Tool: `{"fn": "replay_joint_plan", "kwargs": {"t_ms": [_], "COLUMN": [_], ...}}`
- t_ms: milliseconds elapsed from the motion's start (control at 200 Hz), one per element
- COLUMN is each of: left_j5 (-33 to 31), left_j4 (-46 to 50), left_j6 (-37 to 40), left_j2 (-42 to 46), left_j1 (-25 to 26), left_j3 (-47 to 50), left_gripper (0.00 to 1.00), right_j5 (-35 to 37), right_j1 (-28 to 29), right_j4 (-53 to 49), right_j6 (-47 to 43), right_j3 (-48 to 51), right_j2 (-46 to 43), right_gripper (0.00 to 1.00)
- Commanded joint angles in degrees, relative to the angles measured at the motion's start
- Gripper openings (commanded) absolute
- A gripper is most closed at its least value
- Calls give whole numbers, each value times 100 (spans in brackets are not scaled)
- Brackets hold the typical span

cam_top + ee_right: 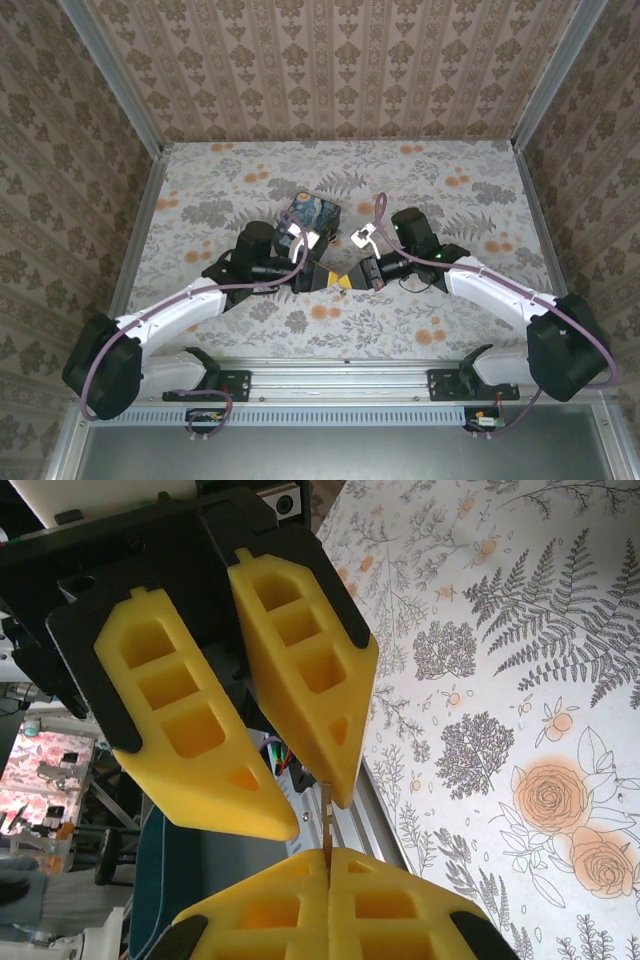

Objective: Unlock the padlock with the key

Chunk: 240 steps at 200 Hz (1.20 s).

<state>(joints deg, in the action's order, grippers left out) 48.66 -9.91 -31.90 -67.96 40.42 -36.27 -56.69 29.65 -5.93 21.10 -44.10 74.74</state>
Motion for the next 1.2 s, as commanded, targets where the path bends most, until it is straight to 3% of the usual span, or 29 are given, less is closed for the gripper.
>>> {"fn": "replay_joint_plan", "kwargs": {"t_ms": [0, 95, 215, 435, 625, 705, 950, 1195], "left_j5": [297, 348, 381, 39, -646, -822, -1093, -979], "left_j4": [-172, -177, -190, -207, -879, -1254, -2119, -2413], "left_j6": [35, 48, 48, -21, -681, -973, -1626, -1845], "left_j2": [99, 108, 95, 153, 388, 414, 239, 56], "left_j1": [-5, 0, 5, -40, -445, -547, -702, -720], "left_j3": [-2, -3, -28, -21, 365, 488, 634, 678], "left_gripper": [21, 19, 0, 0, 0, 0, 0, 0], "right_j5": [-114, -127, -165, -194, 152, 419, 1625, 1881], "right_j1": [-46, -64, -65, -129, -375, -381, -364, -253], "right_j4": [221, 297, 398, 520, 1359, 1774, 3845, 5122], "right_j6": [60, 88, 110, 173, 918, 1236, 2553, 3171], "right_j3": [-86, -69, -64, -44, 347, 498, 1107, 1114], "right_j2": [67, 84, 122, 144, -37, -59, 28, 462], "right_gripper": [1, 0, 0, 5, 36, 45, 51, 48]}}
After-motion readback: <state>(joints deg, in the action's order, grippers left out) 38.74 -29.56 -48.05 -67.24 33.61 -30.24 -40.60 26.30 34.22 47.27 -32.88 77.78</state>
